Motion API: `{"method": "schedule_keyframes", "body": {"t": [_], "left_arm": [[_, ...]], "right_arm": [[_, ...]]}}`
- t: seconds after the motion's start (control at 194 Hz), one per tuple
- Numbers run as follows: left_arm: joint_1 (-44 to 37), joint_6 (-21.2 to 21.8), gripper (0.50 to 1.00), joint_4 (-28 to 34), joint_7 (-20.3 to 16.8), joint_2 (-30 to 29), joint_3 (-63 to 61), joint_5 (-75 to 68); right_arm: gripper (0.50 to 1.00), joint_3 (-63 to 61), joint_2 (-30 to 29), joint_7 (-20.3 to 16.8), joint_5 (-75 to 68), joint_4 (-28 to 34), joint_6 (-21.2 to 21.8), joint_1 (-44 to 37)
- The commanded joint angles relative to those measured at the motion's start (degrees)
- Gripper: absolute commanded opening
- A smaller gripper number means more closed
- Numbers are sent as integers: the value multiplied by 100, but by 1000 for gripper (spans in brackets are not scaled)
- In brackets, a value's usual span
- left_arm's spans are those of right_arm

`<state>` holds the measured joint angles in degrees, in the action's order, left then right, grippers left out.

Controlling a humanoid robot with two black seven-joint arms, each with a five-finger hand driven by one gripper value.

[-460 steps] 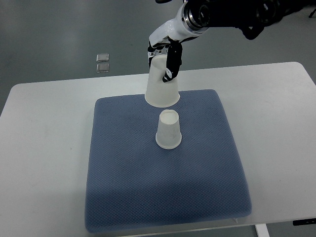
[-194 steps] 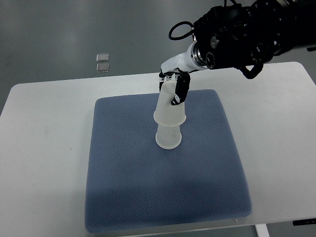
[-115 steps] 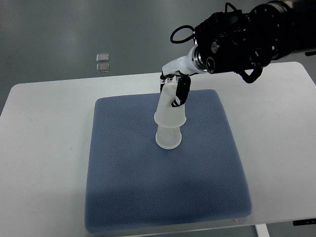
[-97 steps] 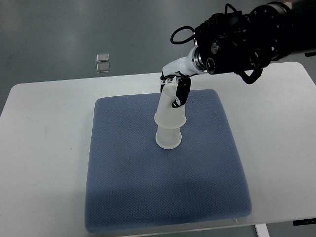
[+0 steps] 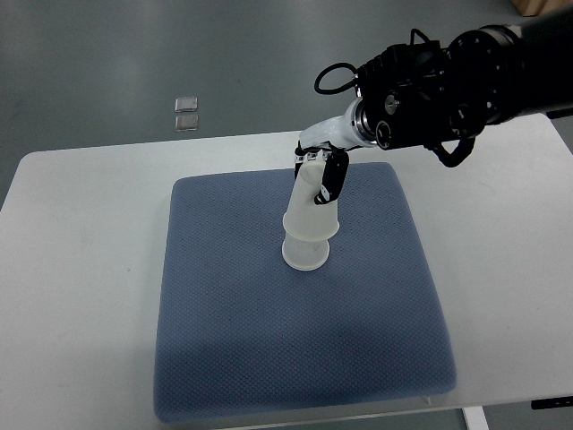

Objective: Stack paper cups
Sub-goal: 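Lower the held cup down onto the cup on the mat, then open the right hand and lift it off the stacked cups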

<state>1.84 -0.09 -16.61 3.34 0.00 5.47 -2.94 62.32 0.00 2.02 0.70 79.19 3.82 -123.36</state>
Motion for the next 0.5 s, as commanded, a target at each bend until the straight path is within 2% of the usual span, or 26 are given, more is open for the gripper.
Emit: {"method": "schedule_keyframes", "body": {"t": [0.0, 0.407, 0.494], "left_arm": [[0, 0, 1000, 0, 0, 0, -2, 4], [0, 0, 1000, -9, 0, 0, -2, -5], [0, 0, 1000, -9, 0, 0, -2, -5]], "right_arm": [[588, 0, 0, 0, 0, 0, -47, 32], [607, -9, 0, -8, 0, 0, -303, 251], [633, -18, 0, -8, -9, 0, -346, 269]]}}
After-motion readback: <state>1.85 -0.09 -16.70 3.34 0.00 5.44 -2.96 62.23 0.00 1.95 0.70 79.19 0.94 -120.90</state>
